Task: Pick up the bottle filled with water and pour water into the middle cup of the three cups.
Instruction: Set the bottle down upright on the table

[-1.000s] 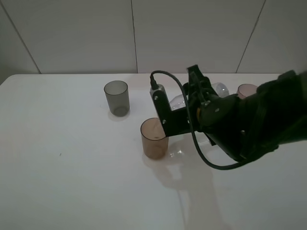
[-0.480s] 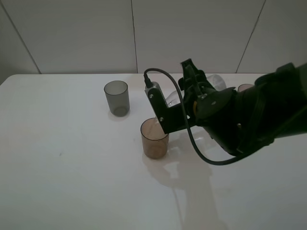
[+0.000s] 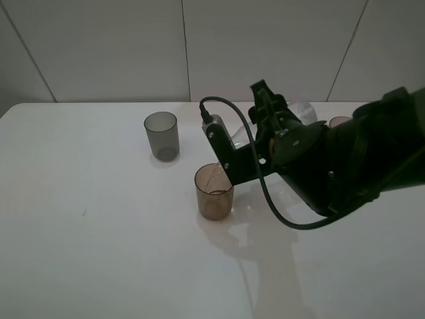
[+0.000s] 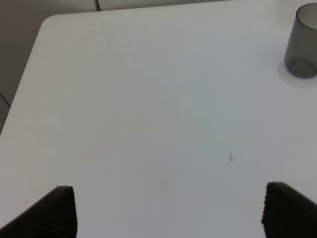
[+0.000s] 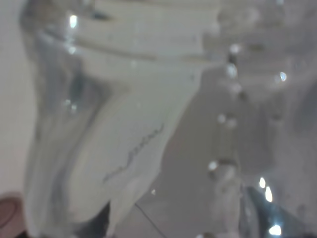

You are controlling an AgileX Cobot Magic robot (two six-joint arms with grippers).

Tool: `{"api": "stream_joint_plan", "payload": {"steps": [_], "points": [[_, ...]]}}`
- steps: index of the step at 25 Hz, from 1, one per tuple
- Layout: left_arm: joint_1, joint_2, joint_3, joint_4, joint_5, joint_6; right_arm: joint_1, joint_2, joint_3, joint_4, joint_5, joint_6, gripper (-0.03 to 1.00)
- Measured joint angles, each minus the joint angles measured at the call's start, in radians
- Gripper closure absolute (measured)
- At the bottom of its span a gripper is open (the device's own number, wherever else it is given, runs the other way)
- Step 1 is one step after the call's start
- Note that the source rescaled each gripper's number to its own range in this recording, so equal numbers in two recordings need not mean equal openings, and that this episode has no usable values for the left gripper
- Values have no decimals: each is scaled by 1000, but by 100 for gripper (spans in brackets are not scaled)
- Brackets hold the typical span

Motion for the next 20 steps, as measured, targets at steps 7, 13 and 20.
{"api": "stream_joint_plan", "payload": {"steps": [7,13,20], "points": [[0,0,0,0,0,0,0,0,0,0,5,-90,95],[0,0,0,0,0,0,0,0,0,0,5,-130,95],[0,0,0,0,0,0,0,0,0,0,6,-131,95]]}}
